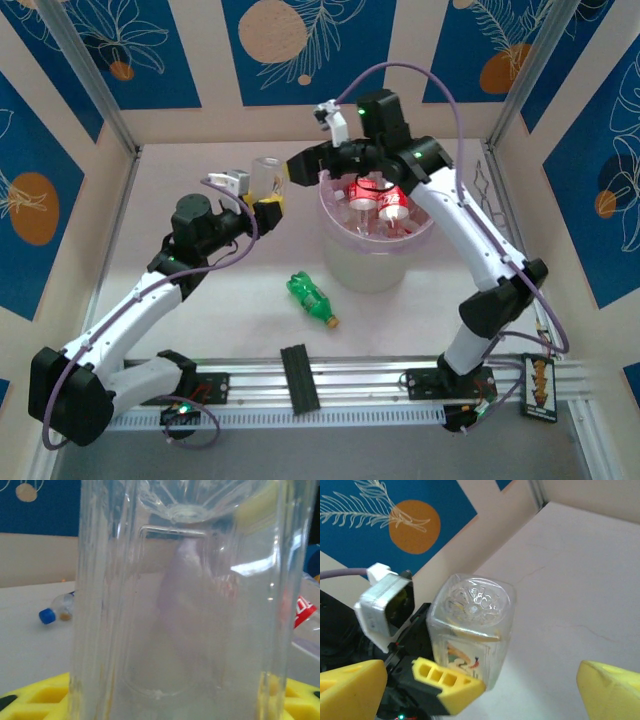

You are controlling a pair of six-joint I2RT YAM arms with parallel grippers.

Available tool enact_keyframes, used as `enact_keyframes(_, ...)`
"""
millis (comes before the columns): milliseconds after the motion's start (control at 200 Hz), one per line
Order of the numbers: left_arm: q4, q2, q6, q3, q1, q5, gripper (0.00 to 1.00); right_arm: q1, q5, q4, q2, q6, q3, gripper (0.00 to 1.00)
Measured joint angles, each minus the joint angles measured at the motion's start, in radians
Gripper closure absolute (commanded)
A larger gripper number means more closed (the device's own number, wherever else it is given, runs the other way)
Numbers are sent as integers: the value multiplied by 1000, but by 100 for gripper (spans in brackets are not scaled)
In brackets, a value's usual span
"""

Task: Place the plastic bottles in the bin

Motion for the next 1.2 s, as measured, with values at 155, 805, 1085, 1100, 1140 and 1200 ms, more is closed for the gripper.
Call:
enact_keyframes(155, 53, 20, -31, 0, 0, 37, 74, 40, 0, 6, 86, 25, 62, 5)
enact_keyframes(805, 82, 31, -72, 0, 0, 48, 23, 98, 45, -2, 196, 43, 159, 44)
enact_keyframes(1085, 82, -48, -137, 0, 0, 62, 0, 79, 56, 2, 196, 34, 228, 46)
enact_keyframes(1100, 82, -58, -140, 0, 0, 62, 0, 75, 55, 3, 196, 34, 237, 46)
enact_keyframes(1140, 81, -83, -146, 0, 0, 61, 0, 64, 51, 2, 196, 35, 264, 46)
enact_keyframes(1200, 77, -119, -150, 3, 0, 55, 0, 40, 49, 6, 196, 34, 309, 46)
